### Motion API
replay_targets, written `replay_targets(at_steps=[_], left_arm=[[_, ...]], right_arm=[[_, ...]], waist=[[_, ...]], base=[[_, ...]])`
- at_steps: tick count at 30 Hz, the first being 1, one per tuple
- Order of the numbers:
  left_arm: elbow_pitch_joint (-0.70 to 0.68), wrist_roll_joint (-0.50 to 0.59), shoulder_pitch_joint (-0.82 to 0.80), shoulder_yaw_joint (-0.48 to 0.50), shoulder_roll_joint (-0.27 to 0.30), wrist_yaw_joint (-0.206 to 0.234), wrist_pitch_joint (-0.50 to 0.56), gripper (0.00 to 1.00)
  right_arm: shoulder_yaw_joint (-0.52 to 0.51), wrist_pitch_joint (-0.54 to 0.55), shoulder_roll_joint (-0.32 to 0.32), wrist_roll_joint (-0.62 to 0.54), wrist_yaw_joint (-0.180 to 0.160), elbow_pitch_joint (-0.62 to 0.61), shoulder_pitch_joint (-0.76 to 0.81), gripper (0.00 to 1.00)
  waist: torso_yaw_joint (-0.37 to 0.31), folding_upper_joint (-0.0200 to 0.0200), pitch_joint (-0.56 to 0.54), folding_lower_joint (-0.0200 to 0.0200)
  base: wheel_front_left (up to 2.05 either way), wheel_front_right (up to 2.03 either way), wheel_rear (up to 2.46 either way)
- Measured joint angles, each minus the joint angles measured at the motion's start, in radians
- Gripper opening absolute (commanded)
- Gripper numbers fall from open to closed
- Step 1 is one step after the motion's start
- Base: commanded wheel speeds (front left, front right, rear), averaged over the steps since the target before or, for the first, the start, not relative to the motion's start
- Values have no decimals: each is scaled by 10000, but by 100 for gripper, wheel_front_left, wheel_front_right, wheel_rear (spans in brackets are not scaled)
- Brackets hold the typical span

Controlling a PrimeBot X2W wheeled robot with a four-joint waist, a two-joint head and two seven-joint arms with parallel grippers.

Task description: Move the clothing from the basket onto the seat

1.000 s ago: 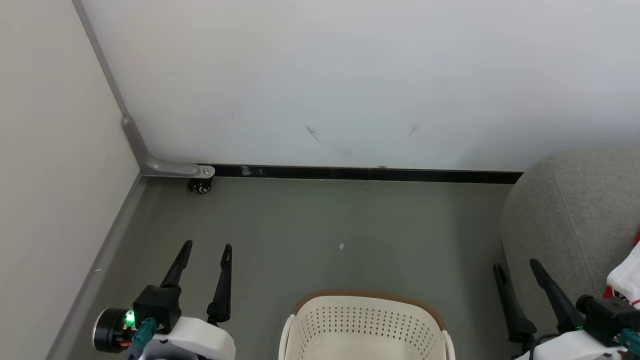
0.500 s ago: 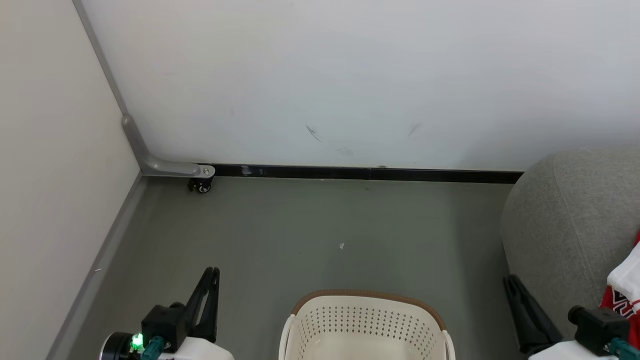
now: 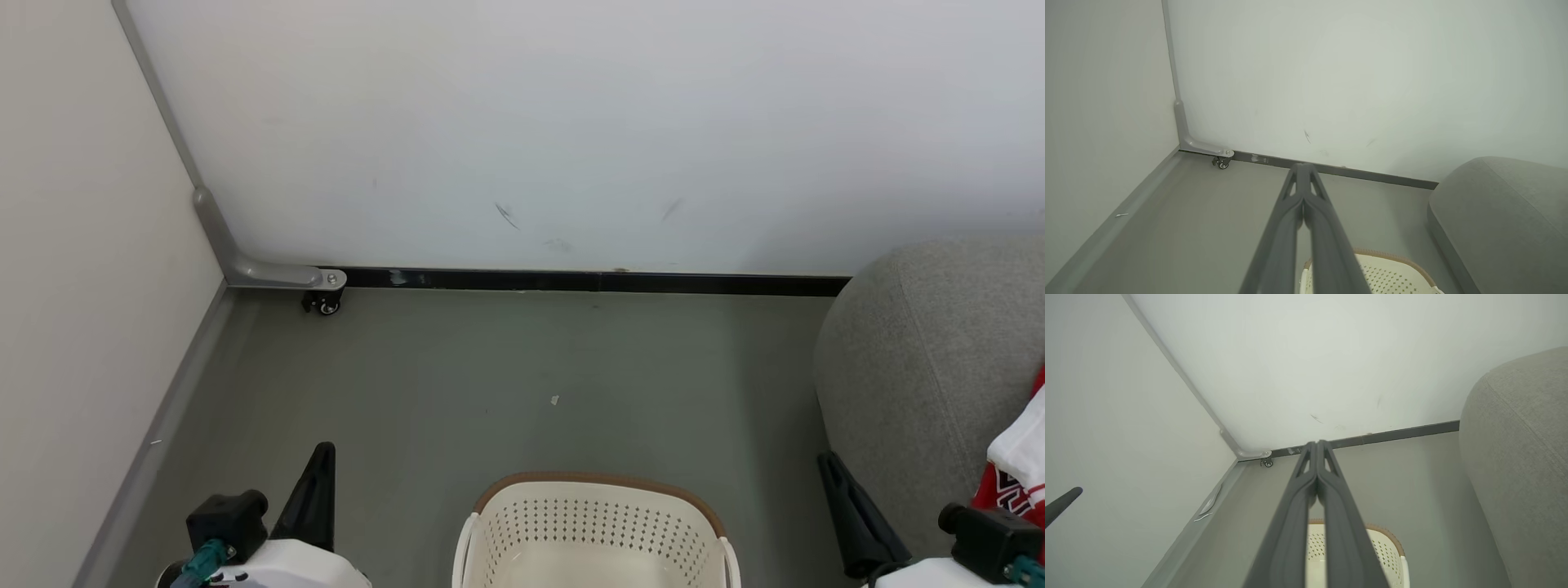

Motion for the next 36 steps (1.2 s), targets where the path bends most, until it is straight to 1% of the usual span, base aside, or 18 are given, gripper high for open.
replay_targets(at_steps=[3,8,17,19,24,28,32,34,36], left_arm=[[2,-493,0,104,-29,-35,96,0],[2,-1070,0,341,-50,-186,261,0],[-2,-2136,1,750,-119,-407,608,0],[-2,-2414,1,844,-125,-522,688,0],[-6,-3043,1,1051,-178,-637,851,0],[-6,-3547,2,1225,-244,-779,1012,0],[-6,-4017,4,1386,-276,-886,1150,0],[-2,-4286,5,1475,-282,-892,1237,0],[-2,-4487,8,1572,-290,-980,1300,0]], right_arm=[[-12,2,0,614,0,13,-6,0],[-84,148,-2,1578,0,178,-39,0],[-127,370,-58,2930,0,382,-98,0],[-134,433,-90,3244,-2,462,-117,0],[-157,552,-159,4038,-2,587,-314,0],[-167,654,-196,4660,-2,708,-317,0],[-171,750,-245,5302,-2,895,-494,0],[-171,769,-282,5607,-2,932,-558,0],[-173,830,-322,5916,-2,1014,-616,0]], waist=[[-28,0,12,4],[-91,0,33,29],[-219,0,41,106],[-247,0,37,126],[-305,0,20,159],[-346,0,12,171],[-387,0,15,172],[-408,0,23,166],[-427,0,34,151]], base=[[0,0,0],[0,0,0],[0,0,0],[0,0,0],[0,0,0],[0,0,0],[0,0,0],[0,0,0],[0,0,0]])
